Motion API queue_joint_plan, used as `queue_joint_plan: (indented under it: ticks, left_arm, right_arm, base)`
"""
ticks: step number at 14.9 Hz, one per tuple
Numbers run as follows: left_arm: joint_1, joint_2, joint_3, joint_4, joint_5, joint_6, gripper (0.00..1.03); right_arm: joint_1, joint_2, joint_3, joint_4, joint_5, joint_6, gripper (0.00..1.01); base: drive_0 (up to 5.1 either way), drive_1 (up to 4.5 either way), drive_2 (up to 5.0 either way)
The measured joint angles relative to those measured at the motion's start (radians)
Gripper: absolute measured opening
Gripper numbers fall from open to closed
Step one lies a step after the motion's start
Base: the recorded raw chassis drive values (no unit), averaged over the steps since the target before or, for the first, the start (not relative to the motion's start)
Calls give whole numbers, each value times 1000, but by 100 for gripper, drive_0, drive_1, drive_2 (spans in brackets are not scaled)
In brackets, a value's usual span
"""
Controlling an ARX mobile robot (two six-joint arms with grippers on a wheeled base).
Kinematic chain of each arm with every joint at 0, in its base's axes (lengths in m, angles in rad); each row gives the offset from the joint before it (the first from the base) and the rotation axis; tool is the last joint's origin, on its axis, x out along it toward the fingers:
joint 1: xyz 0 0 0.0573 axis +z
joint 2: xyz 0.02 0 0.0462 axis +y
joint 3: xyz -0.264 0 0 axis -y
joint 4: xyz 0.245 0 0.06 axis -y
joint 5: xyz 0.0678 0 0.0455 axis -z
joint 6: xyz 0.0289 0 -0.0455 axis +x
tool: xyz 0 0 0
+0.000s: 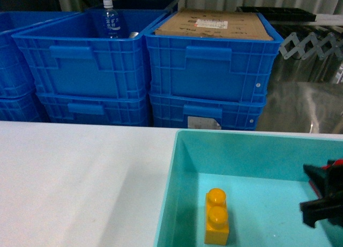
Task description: Pick red block from blue box to shelf
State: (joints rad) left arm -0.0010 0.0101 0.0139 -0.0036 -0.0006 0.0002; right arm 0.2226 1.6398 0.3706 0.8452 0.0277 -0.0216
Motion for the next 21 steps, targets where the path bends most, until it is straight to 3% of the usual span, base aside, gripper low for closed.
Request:
queue_joint_plan:
  ticks: [2,3,4,5,7,9,10,11,12,14,15,18,20,21]
  left_arm:
    - [0,0,0,0,0,0,98]
    - [0,0,0,0,0,0,98]
    - [0,0,0,0,0,0,98]
    - [0,0,0,0,0,0,98]
    - [0,0,0,0,0,0,98]
    - [0,0,0,0,0,0,98]
    - [0,0,0,0,0,0,98]
    - [0,0,0,0,0,0,98]
    - [0,0,0,0,0,0,98]
    - [0,0,0,0,0,0,98]
    - [0,0,0,0,0,0,98]
    - [0,0,0,0,0,0,98]
    - [0,0,0,0,0,0,98]
    - [0,0,0,0,0,0,98]
  right_arm:
    - [-80,-203,0,-90,-73,-36,29]
    - [-128,-298,-10,-16,-42,-104,29]
    - [-167,-358,-7,2,-41,-155,29]
    - [-211,-409,-11,55,-7,-201,29]
    - [-238,-479,-30,59,26,-207,29]
    - [-227,-539,-52,35,57,-181,29]
    - [-176,-622,-89,8,112,-147,29]
    - [-162,-669,-113,-14,133,-126,29]
    - [-167,-699,-128,-31,144,-104,29]
    - [-212,-777,-142,-137,177,-10,29]
    - [-216,-811,-147,-140,190,16,29]
    - [-218,-855,-148,-165,176,23,29]
    - [-224,-866,-148,-272,131,24,29]
    - [-237,-869,-148,-348,80,29,29]
  base:
    - [0,0,0]
    - [0,0,0]
    - [0,0,0]
    - [0,0,0]
    - [0,0,0]
    - [0,0,0]
    - [0,0,0]
    - [0,0,0]
    - [0,0,0]
    - [0,0,0]
    - [0,0,0]
    - [0,0,0]
    - [0,0,0]
    - [0,0,0]
